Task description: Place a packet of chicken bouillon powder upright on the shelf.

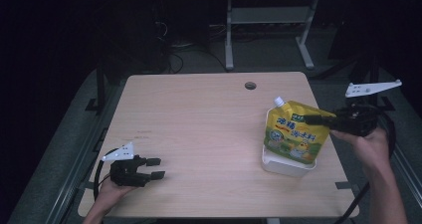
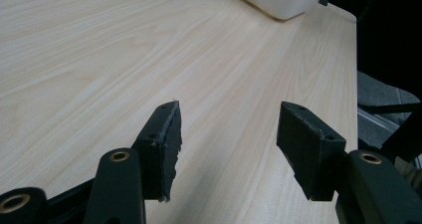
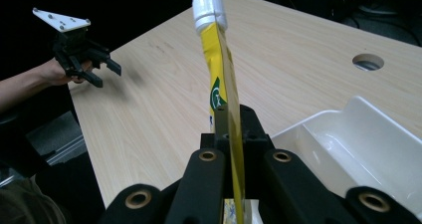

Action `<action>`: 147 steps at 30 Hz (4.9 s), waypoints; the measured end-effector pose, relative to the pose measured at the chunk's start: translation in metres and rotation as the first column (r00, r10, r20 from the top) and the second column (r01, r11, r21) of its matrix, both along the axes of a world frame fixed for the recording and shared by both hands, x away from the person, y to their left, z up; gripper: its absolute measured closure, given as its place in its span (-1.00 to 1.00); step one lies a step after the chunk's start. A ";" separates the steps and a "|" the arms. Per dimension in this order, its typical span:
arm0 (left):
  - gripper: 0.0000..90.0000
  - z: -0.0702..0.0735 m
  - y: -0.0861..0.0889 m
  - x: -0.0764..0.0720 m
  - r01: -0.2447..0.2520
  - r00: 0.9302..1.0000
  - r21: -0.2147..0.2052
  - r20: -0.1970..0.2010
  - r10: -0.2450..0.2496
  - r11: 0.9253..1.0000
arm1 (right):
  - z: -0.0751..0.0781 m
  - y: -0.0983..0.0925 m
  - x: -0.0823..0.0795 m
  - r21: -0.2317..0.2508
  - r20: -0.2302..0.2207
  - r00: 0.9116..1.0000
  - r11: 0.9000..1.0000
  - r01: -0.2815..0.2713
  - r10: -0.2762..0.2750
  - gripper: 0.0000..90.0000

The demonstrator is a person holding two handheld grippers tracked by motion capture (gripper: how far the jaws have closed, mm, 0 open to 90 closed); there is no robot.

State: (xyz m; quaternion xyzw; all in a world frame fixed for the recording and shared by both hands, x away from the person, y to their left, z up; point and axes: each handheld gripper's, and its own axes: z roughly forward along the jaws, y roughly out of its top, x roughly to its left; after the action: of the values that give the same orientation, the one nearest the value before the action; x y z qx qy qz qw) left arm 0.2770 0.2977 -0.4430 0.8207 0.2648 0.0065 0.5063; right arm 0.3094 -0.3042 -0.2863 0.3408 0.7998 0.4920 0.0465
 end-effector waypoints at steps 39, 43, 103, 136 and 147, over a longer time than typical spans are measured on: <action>-0.06 -0.001 -0.004 0.000 0.008 1.000 0.002 -0.004 -0.008 1.000 | -0.051 -0.006 0.003 -0.039 0.000 0.994 0.994 -0.105 0.105 0.99; -0.06 -0.001 -0.005 0.000 0.009 1.000 0.002 -0.005 -0.009 1.000 | -0.054 -0.010 0.003 -0.022 0.005 0.995 0.995 -0.096 0.096 0.99; -0.13 -0.002 -0.006 0.000 0.000 1.000 0.010 -0.011 0.000 1.000 | -0.010 0.028 -0.004 0.047 0.067 0.998 0.999 -0.007 0.004 0.17; -0.17 -0.001 -0.004 -0.001 -0.003 1.000 0.019 -0.008 0.004 1.000 | -0.031 0.097 -0.019 0.029 0.043 0.994 0.995 -0.100 0.099 0.04; -0.17 -0.002 -0.006 -0.002 0.007 1.000 0.034 -0.005 -0.006 0.999 | -0.037 0.126 -0.023 0.020 0.036 0.991 0.991 -0.130 0.129 0.02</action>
State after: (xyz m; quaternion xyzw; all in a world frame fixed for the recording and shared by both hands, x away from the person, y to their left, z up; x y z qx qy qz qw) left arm 0.2749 0.2921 -0.4453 0.8300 0.2633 0.0072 0.4916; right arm 0.2868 -0.1783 -0.3232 0.2801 0.8136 0.5089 0.0245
